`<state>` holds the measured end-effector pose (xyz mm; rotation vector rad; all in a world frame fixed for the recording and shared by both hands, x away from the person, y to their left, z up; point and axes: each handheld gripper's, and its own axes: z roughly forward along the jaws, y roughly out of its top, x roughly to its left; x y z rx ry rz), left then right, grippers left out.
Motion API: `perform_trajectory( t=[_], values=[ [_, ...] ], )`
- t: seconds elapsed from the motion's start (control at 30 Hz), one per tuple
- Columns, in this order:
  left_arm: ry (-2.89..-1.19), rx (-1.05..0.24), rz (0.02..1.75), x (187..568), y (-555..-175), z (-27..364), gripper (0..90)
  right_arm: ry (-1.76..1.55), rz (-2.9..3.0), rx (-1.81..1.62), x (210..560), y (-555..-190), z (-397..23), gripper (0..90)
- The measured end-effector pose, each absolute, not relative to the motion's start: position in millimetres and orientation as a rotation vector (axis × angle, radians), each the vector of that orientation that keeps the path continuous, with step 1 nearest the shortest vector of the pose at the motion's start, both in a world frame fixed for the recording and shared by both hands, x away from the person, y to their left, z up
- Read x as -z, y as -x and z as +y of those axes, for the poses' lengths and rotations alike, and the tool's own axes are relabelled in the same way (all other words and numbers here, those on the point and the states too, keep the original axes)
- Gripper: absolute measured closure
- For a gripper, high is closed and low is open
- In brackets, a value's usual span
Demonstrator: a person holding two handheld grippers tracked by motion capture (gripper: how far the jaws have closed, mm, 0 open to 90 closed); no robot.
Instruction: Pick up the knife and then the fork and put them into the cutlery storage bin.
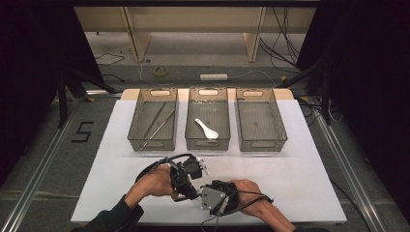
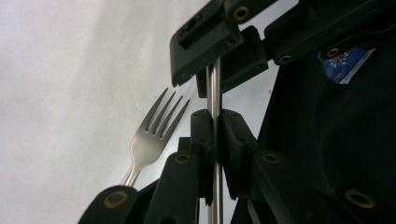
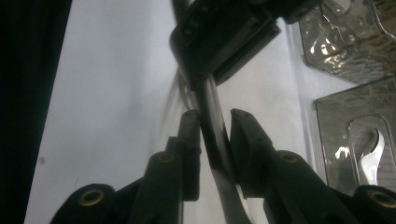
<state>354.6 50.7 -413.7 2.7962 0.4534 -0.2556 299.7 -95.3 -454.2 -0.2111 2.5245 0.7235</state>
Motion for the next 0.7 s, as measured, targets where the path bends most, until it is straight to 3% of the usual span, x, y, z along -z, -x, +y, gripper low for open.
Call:
perform_trajectory(
  t=[0.17,0.47,0.57,0.7],
  values=[
    [-2.772,0.258,0.442,412.5,-354.6,51.2,82.4,0.284,2.543,-0.674,456.8,-298.2,-95.5,81.8],
    [-2.687,0.196,0.461,405.1,-355.4,53.6,78.9,0.263,2.539,-0.701,452.5,-302.2,-103.0,82.5],
    [-2.657,0.157,0.477,400.6,-357.1,56.4,71.9,0.248,2.544,-0.692,452.2,-303.8,-105.5,82.6],
    [-2.606,0.068,0.523,395.2,-357.9,62.9,56.3,0.208,2.545,-0.692,452.1,-308.5,-110.8,82.7]
  ],
)
